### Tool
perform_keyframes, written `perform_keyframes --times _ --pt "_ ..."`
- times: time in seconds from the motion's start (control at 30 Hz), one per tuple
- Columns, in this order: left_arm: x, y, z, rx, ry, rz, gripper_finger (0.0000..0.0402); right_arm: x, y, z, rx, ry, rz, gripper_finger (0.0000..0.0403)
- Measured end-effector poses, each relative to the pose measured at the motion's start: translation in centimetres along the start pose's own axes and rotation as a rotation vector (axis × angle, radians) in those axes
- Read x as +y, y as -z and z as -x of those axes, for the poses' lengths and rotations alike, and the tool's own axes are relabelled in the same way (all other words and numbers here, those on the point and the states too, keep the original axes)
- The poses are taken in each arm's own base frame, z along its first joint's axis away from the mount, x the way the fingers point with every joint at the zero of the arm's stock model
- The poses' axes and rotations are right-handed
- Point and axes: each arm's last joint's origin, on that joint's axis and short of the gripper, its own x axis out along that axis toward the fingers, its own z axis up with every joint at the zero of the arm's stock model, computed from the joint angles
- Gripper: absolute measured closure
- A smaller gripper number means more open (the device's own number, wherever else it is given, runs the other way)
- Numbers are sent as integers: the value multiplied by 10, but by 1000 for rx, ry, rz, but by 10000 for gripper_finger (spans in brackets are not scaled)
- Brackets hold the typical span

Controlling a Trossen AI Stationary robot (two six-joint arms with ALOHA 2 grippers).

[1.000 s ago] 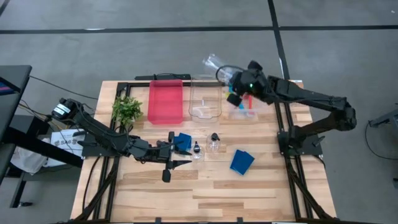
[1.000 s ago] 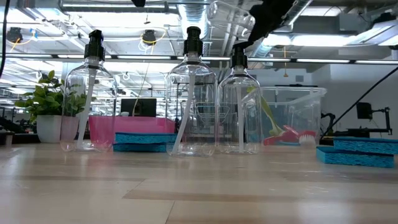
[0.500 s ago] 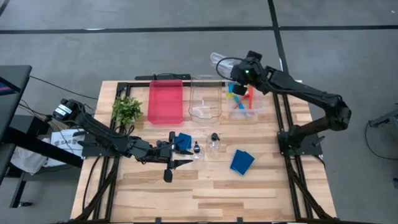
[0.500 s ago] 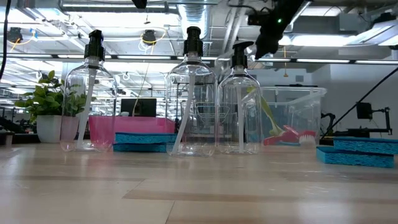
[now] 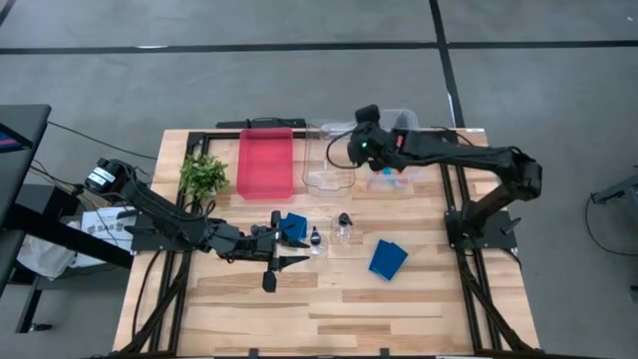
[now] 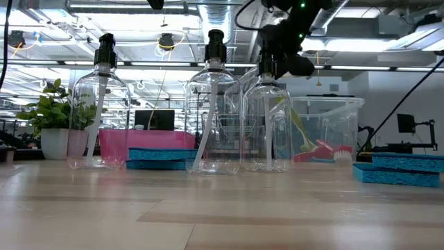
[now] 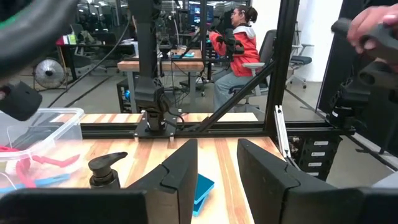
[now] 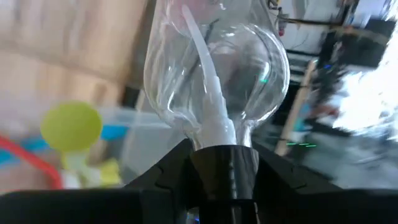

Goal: Pick & Place Kitchen Sink Supplies
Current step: Put the soap dispenser into the transparent bin

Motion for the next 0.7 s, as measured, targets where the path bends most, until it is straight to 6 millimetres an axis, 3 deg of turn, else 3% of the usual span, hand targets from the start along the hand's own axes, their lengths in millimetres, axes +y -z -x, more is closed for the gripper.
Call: perform_keyframes --times 0.27,0.5,0.7 --pt "0 0 0 0 0 0 286 16 -23 -10 112 25 456 253" --pt "0 0 0 0 0 0 286 13 -37 -22 141 25 466 282" --pt "0 0 0 1 0 0 286 10 -46 -28 141 25 493 261"
